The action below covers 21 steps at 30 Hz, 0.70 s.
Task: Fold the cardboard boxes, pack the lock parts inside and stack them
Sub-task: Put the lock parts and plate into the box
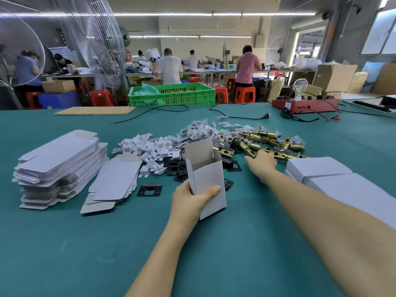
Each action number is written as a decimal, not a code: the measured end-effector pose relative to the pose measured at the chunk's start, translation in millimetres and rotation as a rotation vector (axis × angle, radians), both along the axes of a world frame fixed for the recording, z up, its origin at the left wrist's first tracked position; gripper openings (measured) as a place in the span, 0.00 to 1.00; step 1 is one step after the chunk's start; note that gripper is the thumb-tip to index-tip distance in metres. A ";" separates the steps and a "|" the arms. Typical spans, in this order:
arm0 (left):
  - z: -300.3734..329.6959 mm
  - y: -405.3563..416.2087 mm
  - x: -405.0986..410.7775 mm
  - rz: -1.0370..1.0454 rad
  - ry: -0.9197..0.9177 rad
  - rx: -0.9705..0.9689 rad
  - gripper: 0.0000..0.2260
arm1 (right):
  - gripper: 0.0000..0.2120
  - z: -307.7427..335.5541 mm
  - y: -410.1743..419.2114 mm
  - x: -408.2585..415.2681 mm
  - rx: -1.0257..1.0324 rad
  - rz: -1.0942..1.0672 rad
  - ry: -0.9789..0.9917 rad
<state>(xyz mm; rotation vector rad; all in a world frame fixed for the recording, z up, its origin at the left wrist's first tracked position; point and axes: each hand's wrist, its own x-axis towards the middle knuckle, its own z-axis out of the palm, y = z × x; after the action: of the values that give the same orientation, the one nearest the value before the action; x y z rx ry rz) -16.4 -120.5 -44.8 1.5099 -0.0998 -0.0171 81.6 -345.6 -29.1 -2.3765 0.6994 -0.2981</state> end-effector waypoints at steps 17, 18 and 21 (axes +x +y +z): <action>-2.4 1.7 2.0 -0.028 -0.015 -0.002 0.11 | 0.22 -8.6 3.0 8.9 -0.115 -0.151 0.026; -2.3 1.5 1.8 -0.030 -0.014 -0.005 0.11 | 0.23 -9.0 4.6 6.4 -0.118 -0.145 -0.004; -2.2 2.2 0.8 -0.034 -0.016 -0.011 0.11 | 0.17 -10.1 10.3 -3.3 -0.066 -0.089 -0.161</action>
<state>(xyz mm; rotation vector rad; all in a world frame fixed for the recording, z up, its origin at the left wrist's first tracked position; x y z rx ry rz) -15.5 -118.3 -47.0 1.4975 -0.1380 -0.0318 78.3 -335.3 -39.2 -2.3548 0.7305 -0.5515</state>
